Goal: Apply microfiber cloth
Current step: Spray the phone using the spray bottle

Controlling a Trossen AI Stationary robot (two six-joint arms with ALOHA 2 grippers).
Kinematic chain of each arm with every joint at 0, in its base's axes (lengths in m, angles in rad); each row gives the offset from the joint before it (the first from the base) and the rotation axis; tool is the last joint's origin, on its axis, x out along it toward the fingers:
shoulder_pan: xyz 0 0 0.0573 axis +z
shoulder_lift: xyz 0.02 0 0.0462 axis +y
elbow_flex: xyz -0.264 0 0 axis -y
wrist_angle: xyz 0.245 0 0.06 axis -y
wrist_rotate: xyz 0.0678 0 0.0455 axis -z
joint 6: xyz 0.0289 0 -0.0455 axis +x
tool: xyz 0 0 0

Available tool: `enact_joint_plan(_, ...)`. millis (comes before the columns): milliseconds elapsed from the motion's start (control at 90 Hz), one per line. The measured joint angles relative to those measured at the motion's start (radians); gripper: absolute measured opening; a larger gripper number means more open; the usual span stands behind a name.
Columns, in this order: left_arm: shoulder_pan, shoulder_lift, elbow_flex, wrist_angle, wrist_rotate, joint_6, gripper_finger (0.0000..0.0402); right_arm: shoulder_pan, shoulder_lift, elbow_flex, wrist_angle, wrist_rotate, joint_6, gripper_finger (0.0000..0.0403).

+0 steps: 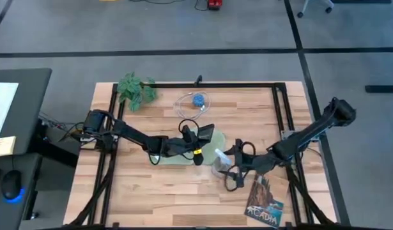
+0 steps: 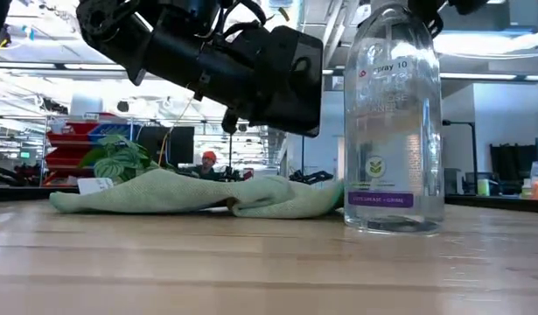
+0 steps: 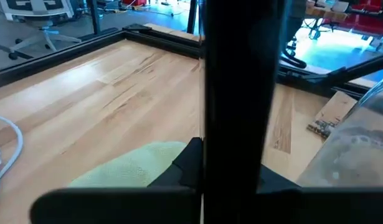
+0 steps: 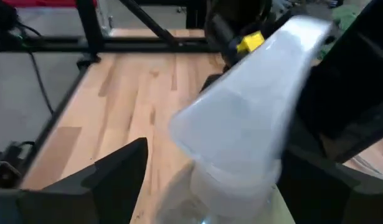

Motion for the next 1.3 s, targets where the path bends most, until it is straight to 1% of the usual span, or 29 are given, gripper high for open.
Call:
enact_joint_plan(67,0.0,0.0,0.0,-0.005,0.0,0.0,0.0013,0.007,0.022,0.027,-0.028,0.032,0.001,0.0279)
enact_joint_plan(133,0.0,0.0,0.0,-0.007,0.0,0.0,0.0013,0.02,0.035,0.056,-0.078,0.076,0.021,0.025)
enact_joint_plan(211,0.0,0.0,0.0,-0.017,0.0,-0.001,0.0013,0.038,0.038,0.081,-0.153,0.131,0.074,0.0204)
enact_joint_plan(322,0.0,0.0,0.0,-0.018,0.0,-0.001,0.0013,0.074,0.029,0.125,-0.265,0.188,0.184,0.0128)
enact_joint_plan(356,0.0,0.0,0.0,-0.017,0.0,-0.001,0.0013,0.089,0.029,0.137,-0.3,0.216,0.209,0.0118)
enact_joint_plan(511,0.0,0.0,0.0,-0.015,-0.001,-0.002,0.0013,0.146,0.036,0.19,-0.434,0.273,0.365,0.0118)
enact_joint_plan(600,0.0,0.0,0.0,-0.015,-0.001,-0.003,0.0013,0.164,0.036,0.194,-0.436,0.283,0.475,0.0118)
enact_joint_plan(689,0.0,0.0,0.0,-0.013,-0.003,-0.003,0.0013,0.18,0.038,0.194,-0.429,0.317,0.556,0.0118)
enact_joint_plan(778,0.0,0.0,0.0,-0.013,-0.007,-0.003,0.0013,0.19,0.064,0.196,-0.423,0.37,0.58,0.0118)
enact_joint_plan(1011,0.0,0.0,0.0,-0.013,-0.009,-0.003,0.0013,0.166,0.132,0.202,-0.377,0.398,0.591,0.0118)
enact_joint_plan(1067,0.0,0.0,0.0,-0.013,-0.009,-0.003,0.0013,0.164,0.139,0.202,-0.373,0.397,0.59,0.0135)
enact_joint_plan(1122,0.0,0.0,0.0,-0.014,-0.009,-0.003,0.0013,0.164,0.14,0.201,-0.368,0.375,0.586,0.0168)
enact_joint_plan(1211,0.0,0.0,0.0,-0.013,-0.01,-0.003,0.0013,0.168,0.135,0.198,-0.376,0.335,0.52,0.0222)
enact_joint_plan(1300,0.0,0.0,0.0,-0.014,-0.01,-0.003,0.0013,0.174,0.116,0.196,-0.378,0.278,0.467,0.0264)
